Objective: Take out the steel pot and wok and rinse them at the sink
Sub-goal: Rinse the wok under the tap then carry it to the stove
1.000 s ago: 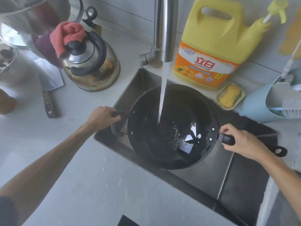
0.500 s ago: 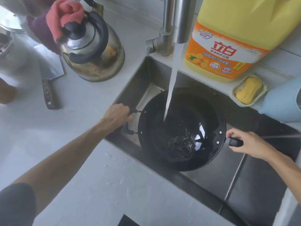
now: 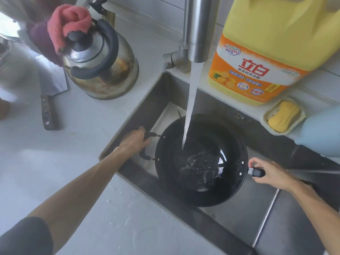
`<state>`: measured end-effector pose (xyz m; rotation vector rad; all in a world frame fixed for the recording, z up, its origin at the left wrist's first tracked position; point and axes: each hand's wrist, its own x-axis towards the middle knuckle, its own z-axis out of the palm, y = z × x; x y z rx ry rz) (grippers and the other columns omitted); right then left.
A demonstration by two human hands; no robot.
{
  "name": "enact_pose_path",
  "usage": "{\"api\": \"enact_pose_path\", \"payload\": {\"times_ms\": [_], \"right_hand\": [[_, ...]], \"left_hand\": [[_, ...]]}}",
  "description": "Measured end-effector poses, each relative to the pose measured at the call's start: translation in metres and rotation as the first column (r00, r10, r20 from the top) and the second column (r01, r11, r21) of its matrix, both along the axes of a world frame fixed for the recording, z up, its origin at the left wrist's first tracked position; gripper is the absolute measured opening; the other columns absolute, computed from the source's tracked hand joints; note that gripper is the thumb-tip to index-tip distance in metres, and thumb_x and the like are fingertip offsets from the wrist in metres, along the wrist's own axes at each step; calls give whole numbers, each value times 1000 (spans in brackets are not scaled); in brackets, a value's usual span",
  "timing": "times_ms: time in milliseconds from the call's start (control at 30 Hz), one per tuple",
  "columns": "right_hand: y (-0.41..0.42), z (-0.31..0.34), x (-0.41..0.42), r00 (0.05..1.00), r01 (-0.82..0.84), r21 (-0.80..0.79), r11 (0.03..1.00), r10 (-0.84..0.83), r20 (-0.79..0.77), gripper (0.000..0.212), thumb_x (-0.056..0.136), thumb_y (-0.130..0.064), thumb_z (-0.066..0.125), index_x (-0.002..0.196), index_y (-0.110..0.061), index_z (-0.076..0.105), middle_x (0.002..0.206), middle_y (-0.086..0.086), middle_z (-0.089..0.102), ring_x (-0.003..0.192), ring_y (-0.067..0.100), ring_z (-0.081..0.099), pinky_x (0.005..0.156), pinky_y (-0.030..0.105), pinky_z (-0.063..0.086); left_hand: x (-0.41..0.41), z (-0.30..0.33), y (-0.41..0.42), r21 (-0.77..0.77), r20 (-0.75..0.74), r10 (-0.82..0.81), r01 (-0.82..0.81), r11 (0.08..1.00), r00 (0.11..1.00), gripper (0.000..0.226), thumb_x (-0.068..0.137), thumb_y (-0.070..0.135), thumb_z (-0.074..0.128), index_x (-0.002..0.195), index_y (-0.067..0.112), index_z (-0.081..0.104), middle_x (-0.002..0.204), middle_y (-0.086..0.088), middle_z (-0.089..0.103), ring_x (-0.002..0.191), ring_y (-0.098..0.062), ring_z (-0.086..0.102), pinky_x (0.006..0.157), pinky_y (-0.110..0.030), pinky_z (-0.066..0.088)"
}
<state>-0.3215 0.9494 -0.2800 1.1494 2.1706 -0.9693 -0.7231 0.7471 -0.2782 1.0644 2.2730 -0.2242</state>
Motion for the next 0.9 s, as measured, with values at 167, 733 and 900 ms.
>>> {"api": "enact_pose_path", "payload": {"times_ms": [167,733,900], "right_hand": [[0,4,0,1000,-13,34,999,13,-15,41,74,-21,71,89,-48,44,92,-35,63,80,10,66,68,29,51],[-9,-7,13,999,45,48,998,-44,-30,43,72,-16,73,88,-47,49,92,-35,64,86,12,67,73,30,52],[-10,-7,7,997,54,58,997,-51,-50,44,71,-13,75,87,-45,50,94,-44,58,86,4,65,72,28,49]], "left_hand": [[-4,39,10,277,195,-9,-47,960,981,53,89,35,57,137,19,42,121,-6,63,109,-24,62,91,-37,50],[-37,73,119,839,297,-49,-236,490,954,25,87,21,66,110,13,71,94,5,68,75,9,60,76,-8,45],[-32,75,131,846,44,-124,28,532,991,26,89,19,60,110,5,70,87,-6,62,75,-13,53,68,-12,33]]}}
